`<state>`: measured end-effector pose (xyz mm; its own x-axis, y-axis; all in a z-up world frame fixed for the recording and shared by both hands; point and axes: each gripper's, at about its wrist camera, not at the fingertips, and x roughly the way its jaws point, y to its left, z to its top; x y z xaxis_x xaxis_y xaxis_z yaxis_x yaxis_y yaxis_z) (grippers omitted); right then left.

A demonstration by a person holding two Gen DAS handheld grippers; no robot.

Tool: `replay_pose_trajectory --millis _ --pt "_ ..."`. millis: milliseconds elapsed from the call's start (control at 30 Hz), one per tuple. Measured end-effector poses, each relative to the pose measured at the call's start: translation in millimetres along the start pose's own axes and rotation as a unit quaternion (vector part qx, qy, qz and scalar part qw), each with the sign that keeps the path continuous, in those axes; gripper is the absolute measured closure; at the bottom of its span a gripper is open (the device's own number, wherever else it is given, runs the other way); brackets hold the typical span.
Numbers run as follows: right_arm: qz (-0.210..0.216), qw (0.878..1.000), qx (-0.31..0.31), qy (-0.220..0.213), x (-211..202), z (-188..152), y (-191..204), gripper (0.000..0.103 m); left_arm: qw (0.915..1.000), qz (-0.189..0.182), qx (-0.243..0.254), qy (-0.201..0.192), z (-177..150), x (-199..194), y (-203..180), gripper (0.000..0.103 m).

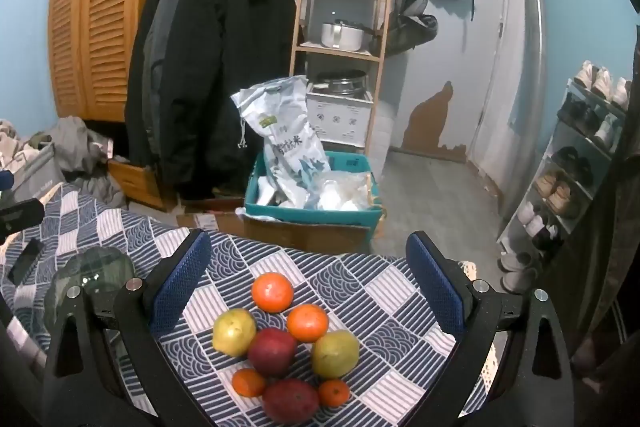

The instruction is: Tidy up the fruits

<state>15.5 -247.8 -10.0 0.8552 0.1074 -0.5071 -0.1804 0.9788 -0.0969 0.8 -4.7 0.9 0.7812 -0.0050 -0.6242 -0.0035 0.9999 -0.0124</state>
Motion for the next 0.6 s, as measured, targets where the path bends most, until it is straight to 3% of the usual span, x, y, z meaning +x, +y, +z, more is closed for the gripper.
replay_pose_trajectory --millis 600 --pt "-0.001 1.0 -0.001 0.003 1.6 -1.1 0.0 0.007 1.0 -0.001 -0.004 0.001 -3.8 2.1 0.8 0.001"
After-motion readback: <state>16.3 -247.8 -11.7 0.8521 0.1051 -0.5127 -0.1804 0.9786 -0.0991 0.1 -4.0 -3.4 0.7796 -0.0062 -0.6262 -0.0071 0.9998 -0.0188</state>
